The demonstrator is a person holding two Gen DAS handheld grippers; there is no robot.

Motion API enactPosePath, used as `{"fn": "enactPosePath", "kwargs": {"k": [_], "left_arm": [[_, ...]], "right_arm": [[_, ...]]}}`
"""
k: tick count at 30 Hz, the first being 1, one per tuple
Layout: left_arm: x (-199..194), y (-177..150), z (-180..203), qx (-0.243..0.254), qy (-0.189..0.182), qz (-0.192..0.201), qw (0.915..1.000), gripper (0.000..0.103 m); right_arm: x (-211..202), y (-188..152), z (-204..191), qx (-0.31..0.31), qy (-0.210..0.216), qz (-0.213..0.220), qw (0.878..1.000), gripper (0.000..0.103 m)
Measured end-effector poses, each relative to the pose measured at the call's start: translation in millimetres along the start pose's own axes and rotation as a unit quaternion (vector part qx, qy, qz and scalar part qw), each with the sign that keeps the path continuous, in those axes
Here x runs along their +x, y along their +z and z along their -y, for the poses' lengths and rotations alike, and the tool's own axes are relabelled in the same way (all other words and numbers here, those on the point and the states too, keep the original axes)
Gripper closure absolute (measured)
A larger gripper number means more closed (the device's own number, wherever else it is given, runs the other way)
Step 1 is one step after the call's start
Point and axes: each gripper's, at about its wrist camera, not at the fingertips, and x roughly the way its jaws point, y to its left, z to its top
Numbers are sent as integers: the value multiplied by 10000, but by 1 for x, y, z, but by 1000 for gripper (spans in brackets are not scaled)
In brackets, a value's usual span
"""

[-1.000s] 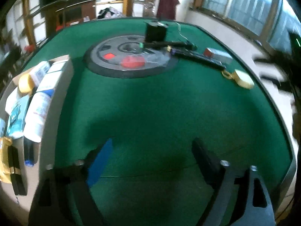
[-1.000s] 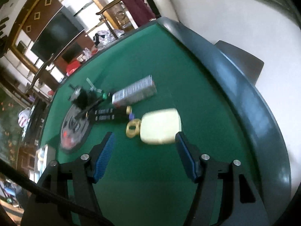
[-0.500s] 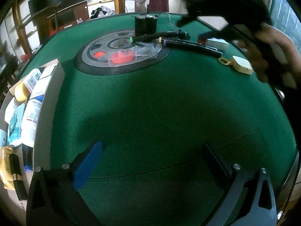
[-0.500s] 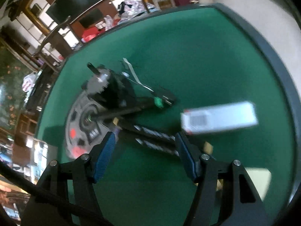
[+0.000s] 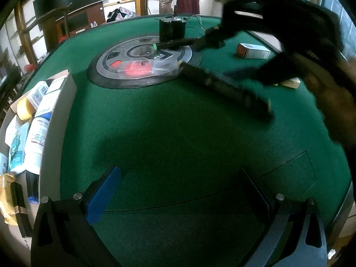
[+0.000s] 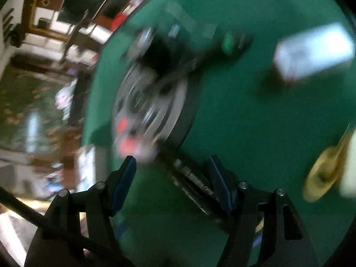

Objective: Organize objects
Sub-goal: 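Grasp a black marker with the right gripper, then grasp a purple-capped black marker with the left gripper while the right holds its marker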

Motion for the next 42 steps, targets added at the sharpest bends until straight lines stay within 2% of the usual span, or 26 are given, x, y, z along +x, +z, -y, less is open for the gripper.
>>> {"fn": "enactPosePath", "kwargs": {"k": [2,3,8,12,15,19,26,29,30,31,32,33,34,39,42], "left_arm": [[0,0,0,-2,-3,1,10000,2],[0,0,1,0,3,-1,10000,2],[-1,0,-1,-38,-78,30,10000,2],[-10,-3,-19,-480,-556,201,9971,2],[-19,-10,-28,-719,-580,138,9956,2],[-28,-15,-30,-878,-759,100,9932,2],[-38,-15,-29,-996,-675,181,9926,2],[-39,-17,-30,-1104,-701,110,9914,2],[-40,-19,-31,-1124,-698,100,9912,2],[-42,-20,-32,-1139,-682,95,9911,2],[-43,-20,-32,-1143,-651,113,9912,2],[-43,-20,-32,-1147,-620,113,9914,2],[-43,-19,-33,-1156,-592,100,9915,2],[-32,-6,-26,-1261,-716,-96,9894,2],[-18,16,-12,-1217,-683,-189,9900,2]], "right_arm": [[-3,-14,0,-20,85,-11,10000,37],[-6,-19,-1,-95,-7,71,9999,37],[-31,-42,-6,-605,-818,653,9927,38],[-25,-58,-19,-1014,-1209,778,9844,38],[-8,-65,-32,-1478,-1606,749,9730,38],[10,-67,-45,-1994,-2293,899,9485,38],[30,-63,-56,-2209,-2707,1133,9301,38],[38,-63,-63,-2425,-2959,1123,9171,39],[39,-64,-64,-2474,-3036,1135,9131,46],[38,-65,-63,-2495,-3122,1160,9093,61],[34,-66,-61,-2489,-3177,1182,9072,69],[28,-65,-57,-2432,-3168,1201,9089,83],[18,-64,-49,-2275,-3097,1222,9151,88],[-23,-67,-14,-1707,-2914,1480,9295,91],[-45,-78,4,-1466,-2696,1592,9383,91]]}}
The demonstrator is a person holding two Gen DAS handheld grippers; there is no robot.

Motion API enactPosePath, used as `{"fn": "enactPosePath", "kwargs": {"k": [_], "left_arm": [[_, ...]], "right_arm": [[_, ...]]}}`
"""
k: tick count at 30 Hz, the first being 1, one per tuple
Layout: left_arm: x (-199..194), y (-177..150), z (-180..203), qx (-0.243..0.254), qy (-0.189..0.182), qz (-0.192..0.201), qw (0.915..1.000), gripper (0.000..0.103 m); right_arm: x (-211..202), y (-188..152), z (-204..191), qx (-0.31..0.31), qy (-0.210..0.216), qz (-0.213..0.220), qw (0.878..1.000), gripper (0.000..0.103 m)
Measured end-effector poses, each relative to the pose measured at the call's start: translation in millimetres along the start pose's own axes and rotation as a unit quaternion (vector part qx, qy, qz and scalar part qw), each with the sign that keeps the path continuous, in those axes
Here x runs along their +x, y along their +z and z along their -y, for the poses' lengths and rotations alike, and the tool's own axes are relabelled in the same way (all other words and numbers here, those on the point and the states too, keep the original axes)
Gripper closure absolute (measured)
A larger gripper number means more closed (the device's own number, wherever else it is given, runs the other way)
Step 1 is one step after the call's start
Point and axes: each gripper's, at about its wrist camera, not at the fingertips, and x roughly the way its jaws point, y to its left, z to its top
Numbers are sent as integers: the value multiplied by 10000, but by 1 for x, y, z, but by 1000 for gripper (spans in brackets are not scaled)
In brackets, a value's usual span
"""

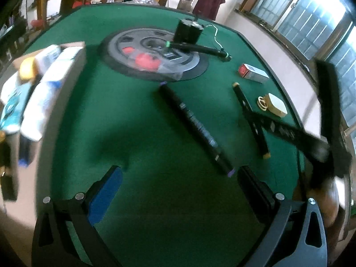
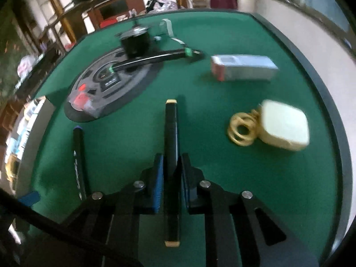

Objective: Organize objects
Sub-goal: 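Grasp a purple-capped black marker with the left gripper while the right holds its marker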

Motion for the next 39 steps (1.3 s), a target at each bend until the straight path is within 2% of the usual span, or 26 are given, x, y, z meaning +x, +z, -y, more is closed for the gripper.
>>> {"fn": "enactPosePath", "kwargs": {"k": [5,6,10,11,12,13,14,15,16,21,22,24,27,28,29,30,31,39], "left_arm": [[34,25,24,398,585,-82,9975,3],[38,28,28,500,794,-8,9956,2],[47,28,32,895,1070,43,9902,6],[45,26,31,943,1110,130,9892,15],[40,24,28,998,1073,225,9890,30],[37,23,26,1039,1052,266,9886,41],[33,23,23,1067,1039,283,9884,66],[29,22,19,1057,1026,260,9887,83],[27,23,16,1007,991,238,9897,85],[24,25,9,871,961,302,9911,85],[25,25,10,853,958,340,9912,84],[27,25,15,912,973,408,9902,75],[30,22,21,1113,1042,546,9868,74],[29,22,20,1119,980,531,9875,76],[27,23,17,1076,891,520,9888,91],[24,23,12,992,707,490,9913,91],[21,23,7,893,492,489,9936,92],[-16,15,-18,505,-42,771,9957,91]], "right_arm": [[-8,-10,9,179,157,131,9996,91],[-9,-11,10,198,165,158,9995,91],[-7,-10,9,266,194,209,9992,91],[-7,-11,10,287,214,220,9991,91],[-7,-11,11,313,239,232,9990,91],[-7,-11,11,336,259,238,9988,91],[-7,-11,12,362,280,244,9987,91],[-7,-11,12,381,289,248,9985,91],[-7,-12,13,401,296,254,9984,91],[-7,-11,11,439,238,261,9984,91],[-6,-11,10,442,200,262,9985,91],[-5,-10,6,402,100,280,9987,91],[-3,-10,-2,254,-69,347,9991,91],[-3,-10,-4,184,-128,360,9991,90],[-3,-11,-6,126,-179,370,9991,90],[-4,-12,-8,112,-165,376,9991,91],[-4,-13,-7,159,-25,363,9992,91],[-12,-21,-5,602,676,314,9954,91]]}}
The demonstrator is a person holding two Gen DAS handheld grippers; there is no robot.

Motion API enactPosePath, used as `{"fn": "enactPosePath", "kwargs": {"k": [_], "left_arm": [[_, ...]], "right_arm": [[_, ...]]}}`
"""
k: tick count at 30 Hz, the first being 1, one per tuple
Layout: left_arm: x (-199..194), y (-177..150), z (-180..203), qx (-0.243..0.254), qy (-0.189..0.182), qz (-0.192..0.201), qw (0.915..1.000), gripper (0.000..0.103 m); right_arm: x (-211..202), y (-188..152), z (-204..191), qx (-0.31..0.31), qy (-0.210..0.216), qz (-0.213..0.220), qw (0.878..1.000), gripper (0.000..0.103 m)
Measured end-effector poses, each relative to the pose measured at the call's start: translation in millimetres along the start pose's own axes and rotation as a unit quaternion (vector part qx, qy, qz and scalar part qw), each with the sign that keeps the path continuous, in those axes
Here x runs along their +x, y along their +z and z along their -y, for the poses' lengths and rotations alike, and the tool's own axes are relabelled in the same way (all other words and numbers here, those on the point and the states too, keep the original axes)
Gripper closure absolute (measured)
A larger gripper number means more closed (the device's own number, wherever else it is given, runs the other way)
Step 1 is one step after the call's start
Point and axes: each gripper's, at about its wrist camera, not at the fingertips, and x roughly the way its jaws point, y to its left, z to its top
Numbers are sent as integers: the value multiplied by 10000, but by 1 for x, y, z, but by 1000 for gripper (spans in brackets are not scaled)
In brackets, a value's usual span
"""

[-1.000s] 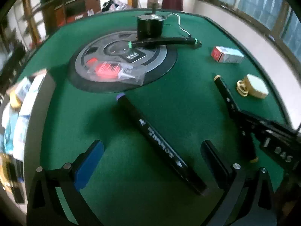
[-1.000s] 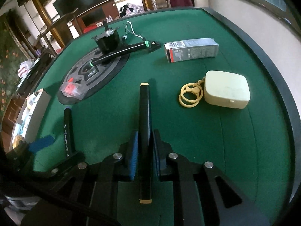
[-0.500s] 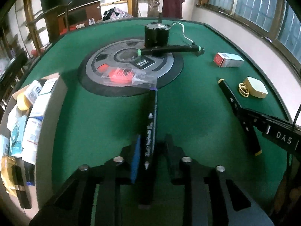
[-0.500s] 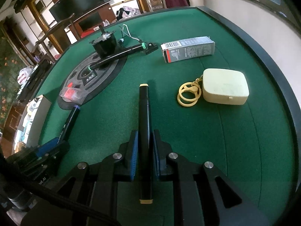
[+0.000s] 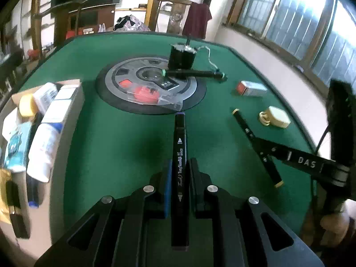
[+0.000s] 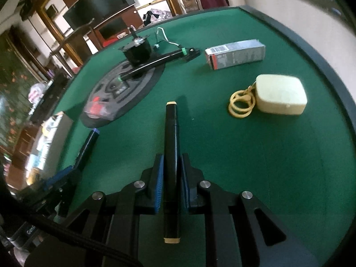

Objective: Organize objects
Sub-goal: 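Grasp a purple-capped black marker with the left gripper while the right holds its marker, then carry both markers into the cardboard box and open both grippers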

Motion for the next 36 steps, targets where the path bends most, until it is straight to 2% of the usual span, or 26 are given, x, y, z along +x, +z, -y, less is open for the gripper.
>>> {"fn": "enactPosePath", "kwargs": {"k": [6,9,15,18,25,30,36], "left_arm": [[-29,-7,-17,-302,-314,195,9989,91],[-47,-12,-27,-382,-404,376,9977,91],[-93,-23,-70,-756,-493,753,9931,91],[-122,-28,-102,-901,-264,1003,9905,91],[-155,-49,-172,-1375,315,1222,9824,91],[-150,-67,-200,-1485,590,1045,9816,91],[-129,-81,-219,-1625,660,698,9820,91]], "right_arm": [[-8,-7,-18,120,474,-56,9988,91],[-11,-8,-34,196,867,-137,9959,91],[-14,-11,-74,241,1529,-300,9875,91],[-14,-10,-106,108,1806,-342,9829,91],[-1,-20,-185,-502,2152,-667,9730,90],[21,-29,-230,-880,2298,-1114,9628,90],[66,-47,-272,-1243,2027,-1575,9585,90]]}}
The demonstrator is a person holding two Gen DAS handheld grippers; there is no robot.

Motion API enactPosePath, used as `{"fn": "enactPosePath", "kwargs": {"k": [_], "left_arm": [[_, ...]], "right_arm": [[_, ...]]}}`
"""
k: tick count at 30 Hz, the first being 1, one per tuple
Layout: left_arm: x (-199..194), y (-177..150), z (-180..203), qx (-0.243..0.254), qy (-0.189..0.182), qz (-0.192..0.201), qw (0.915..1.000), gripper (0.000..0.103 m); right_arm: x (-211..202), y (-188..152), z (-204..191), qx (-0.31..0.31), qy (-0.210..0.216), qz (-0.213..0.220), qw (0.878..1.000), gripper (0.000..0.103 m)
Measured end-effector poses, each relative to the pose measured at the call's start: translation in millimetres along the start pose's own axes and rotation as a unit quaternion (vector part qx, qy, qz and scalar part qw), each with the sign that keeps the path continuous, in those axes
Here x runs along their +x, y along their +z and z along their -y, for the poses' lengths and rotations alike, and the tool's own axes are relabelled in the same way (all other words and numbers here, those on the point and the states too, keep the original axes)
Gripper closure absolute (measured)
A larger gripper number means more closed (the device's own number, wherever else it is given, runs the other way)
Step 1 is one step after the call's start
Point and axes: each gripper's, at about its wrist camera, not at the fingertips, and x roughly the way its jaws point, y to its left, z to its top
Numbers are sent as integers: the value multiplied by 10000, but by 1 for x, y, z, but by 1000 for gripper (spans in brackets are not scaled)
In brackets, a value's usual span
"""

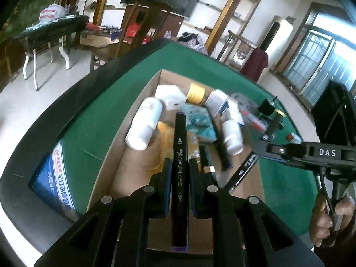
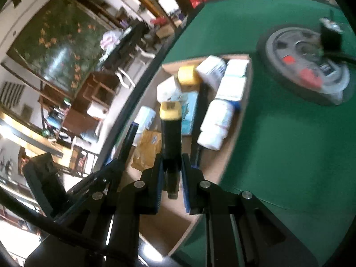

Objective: Organize objects
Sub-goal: 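Carry both markers into the cardboard box and open both grippers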

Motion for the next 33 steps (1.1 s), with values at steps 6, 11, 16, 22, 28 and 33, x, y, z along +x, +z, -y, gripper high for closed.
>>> {"fn": "enactPosePath", "kwargs": {"k": [6,11,16,22,28,33], "left_arm": [[9,-7,0,195,279,-31,9994,91],[13,-11,0,332,562,-7,9979,91],[14,-12,0,306,743,5,9968,90],[7,-13,2,246,838,90,9961,50],[-7,-10,13,361,995,318,9939,36],[-14,-10,32,639,1237,456,9892,36]], "right_arm": [[37,-4,-6,-120,-451,-297,9985,90],[43,-10,-7,-169,-681,-323,9970,90],[37,-16,-21,-447,-998,-186,9938,90],[26,-24,-28,-641,-1017,57,9927,78],[10,-25,-27,-604,-956,372,9929,58],[0,-29,-21,-483,-913,450,9936,58]]}}
